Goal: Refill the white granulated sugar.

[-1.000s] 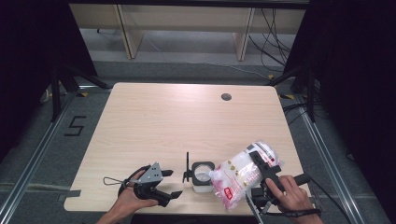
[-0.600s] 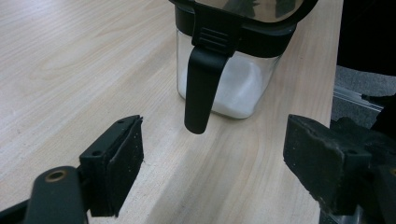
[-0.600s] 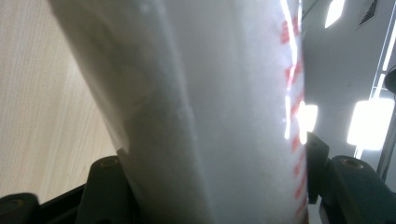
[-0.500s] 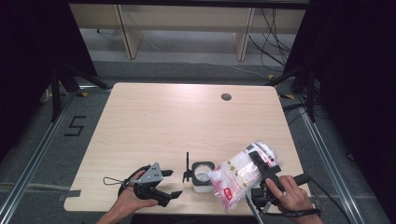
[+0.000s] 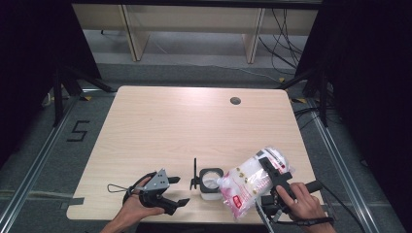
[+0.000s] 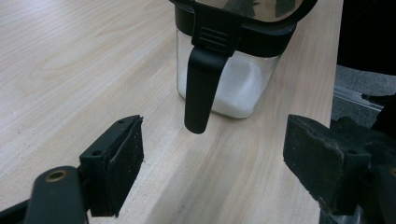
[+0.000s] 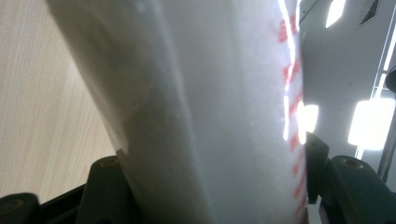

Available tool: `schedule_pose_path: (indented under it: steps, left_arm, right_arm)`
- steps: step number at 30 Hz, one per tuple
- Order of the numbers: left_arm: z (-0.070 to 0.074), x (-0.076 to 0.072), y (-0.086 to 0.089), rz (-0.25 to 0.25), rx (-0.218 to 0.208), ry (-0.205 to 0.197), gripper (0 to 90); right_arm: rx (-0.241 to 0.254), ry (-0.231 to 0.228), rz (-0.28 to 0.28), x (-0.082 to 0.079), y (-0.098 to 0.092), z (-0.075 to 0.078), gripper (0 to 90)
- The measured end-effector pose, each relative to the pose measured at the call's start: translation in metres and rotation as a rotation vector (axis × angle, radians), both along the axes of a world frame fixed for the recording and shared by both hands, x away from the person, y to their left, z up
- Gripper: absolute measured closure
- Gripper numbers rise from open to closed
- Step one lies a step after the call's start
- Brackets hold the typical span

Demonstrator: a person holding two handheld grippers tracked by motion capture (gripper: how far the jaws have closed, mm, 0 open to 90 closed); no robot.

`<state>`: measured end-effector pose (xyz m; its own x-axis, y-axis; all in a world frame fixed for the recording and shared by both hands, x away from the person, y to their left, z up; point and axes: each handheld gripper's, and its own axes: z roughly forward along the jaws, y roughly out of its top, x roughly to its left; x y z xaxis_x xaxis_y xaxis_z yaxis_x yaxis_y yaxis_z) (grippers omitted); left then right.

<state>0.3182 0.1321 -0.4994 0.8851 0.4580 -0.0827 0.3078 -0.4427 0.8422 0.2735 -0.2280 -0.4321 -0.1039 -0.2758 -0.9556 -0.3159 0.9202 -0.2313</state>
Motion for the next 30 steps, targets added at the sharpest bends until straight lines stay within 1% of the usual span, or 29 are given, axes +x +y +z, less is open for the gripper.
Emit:
schedule_pose_path:
  steps: [1, 2, 3, 4, 6, 7, 8, 9, 10, 11, 13, 14, 15, 16, 19, 20, 21, 22, 25, 26, 27, 28, 29, 30]
  left_arm:
    - [0.0000, 0.0000, 0.0000, 0.000, 0.000, 0.000, 19.8]
    - [0.0001, 0.0000, 0.0000, -0.003, -0.004, 0.006, 19.9]
    - [0.0001, 0.0000, 0.0000, -0.003, -0.004, 0.006, 19.9]
    - [0.0002, 0.0002, 0.0002, -0.003, 0.001, 0.002, 19.9]
    - [0.0000, -0.0001, -0.0002, 0.000, -0.006, 0.004, 20.0]
    - [0.0000, -0.0001, -0.0002, 0.000, -0.006, 0.004, 20.0]
    - [-0.0003, -0.0008, -0.0010, 0.001, -0.022, 0.012, 20.0]
    - [-0.0003, -0.0008, -0.0010, 0.001, -0.022, 0.012, 20.1]
    - [-0.0002, -0.0008, -0.0009, 0.000, -0.022, 0.012, 20.0]
    - [-0.0002, -0.0009, -0.0010, 0.000, -0.022, 0.013, 20.1]
    - [-0.0003, -0.0010, -0.0011, 0.004, -0.023, 0.010, 20.0]
    - [-0.0002, -0.0007, -0.0009, 0.001, -0.020, 0.011, 20.0]
    - [-0.0002, -0.0007, -0.0009, 0.001, -0.020, 0.011, 20.0]
    - [-0.0003, -0.0010, -0.0010, 0.003, -0.023, 0.010, 20.1]
    - [-0.0003, -0.0010, -0.0011, 0.004, -0.024, 0.010, 20.0]
    - [-0.0002, -0.0008, -0.0009, 0.000, -0.021, 0.012, 20.0]
    - [-0.0002, -0.0008, -0.0009, 0.000, -0.021, 0.012, 20.0]
    - [-0.0004, -0.0009, -0.0011, 0.001, -0.023, 0.012, 20.0]
    - [-0.0003, -0.0008, -0.0009, -0.001, -0.023, 0.013, 20.0]
    - [-0.0003, -0.0008, -0.0009, -0.001, -0.023, 0.013, 20.0]
    - [-0.0003, -0.0005, -0.0006, 0.003, -0.015, 0.005, 20.0]
    - [0.0001, 0.0000, 0.0001, -0.001, -0.002, 0.001, 20.0]
    - [-0.0001, -0.0005, -0.0005, 0.002, -0.013, 0.006, 20.1]
    - [-0.0002, -0.0009, -0.0010, -0.001, -0.022, 0.014, 20.1]
  right_arm:
    - [0.000, 0.000, 0.000, 0.0000, 0.0000, 0.0000, 41.9]
    - [0.019, 0.013, -0.015, -0.0005, -0.0008, -0.0019, 41.9]
    - [0.019, 0.013, -0.015, -0.0005, -0.0008, -0.0019, 41.9]
    - [0.003, 0.002, -0.004, -0.0003, 0.0001, -0.0003, 41.9]
    - [0.033, 0.015, -0.019, -0.0006, -0.0008, -0.0027, 41.9]
    - [0.033, 0.015, -0.019, -0.0006, -0.0008, -0.0027, 41.9]
    - [0.018, -0.003, 0.004, 0.0000, 0.0002, -0.0007, 42.0]
    - [0.018, -0.003, 0.004, 0.0000, 0.0002, -0.0007, 42.0]
    - [0.032, 0.008, -0.010, -0.0002, -0.0006, -0.0022, 42.0]
    - [0.014, 0.014, -0.023, -0.0009, -0.0012, -0.0012, 42.0]
    - [0.018, 0.014, -0.024, -0.0008, -0.0013, -0.0014, 42.0]
    - [0.009, -0.009, 0.004, 0.0004, -0.0008, 0.0000, 42.0]
    - [0.009, -0.009, 0.004, 0.0004, -0.0008, 0.0000, 42.0]
    - [0.040, -0.015, 0.008, 0.0012, -0.0019, -0.0020, 42.0]
    - [0.048, -0.009, 0.004, 0.0017, -0.0028, -0.0027, 42.0]
    - [-0.007, 0.005, -0.030, 0.0001, -0.0024, 0.0010, 42.1]
    - [-0.007, 0.005, -0.030, 0.0001, -0.0024, 0.0010, 42.1]
    - [0.018, -0.003, -0.011, 0.0016, -0.0029, -0.0008, 42.1]
    - [0.028, -0.021, 0.009, 0.0026, -0.0033, -0.0015, 42.1]
    - [0.028, -0.021, 0.009, 0.0026, -0.0033, -0.0015, 42.1]
    - [0.029, -0.021, 0.009, 0.0028, -0.0033, -0.0014, 42.1]
    - [0.038, -0.001, -0.007, 0.0026, -0.0039, -0.0024, 42.1]
    - [0.030, -0.001, -0.019, 0.0019, -0.0041, -0.0012, 42.1]
    - [0.045, 0.004, -0.027, 0.0019, -0.0052, -0.0026, 42.1]
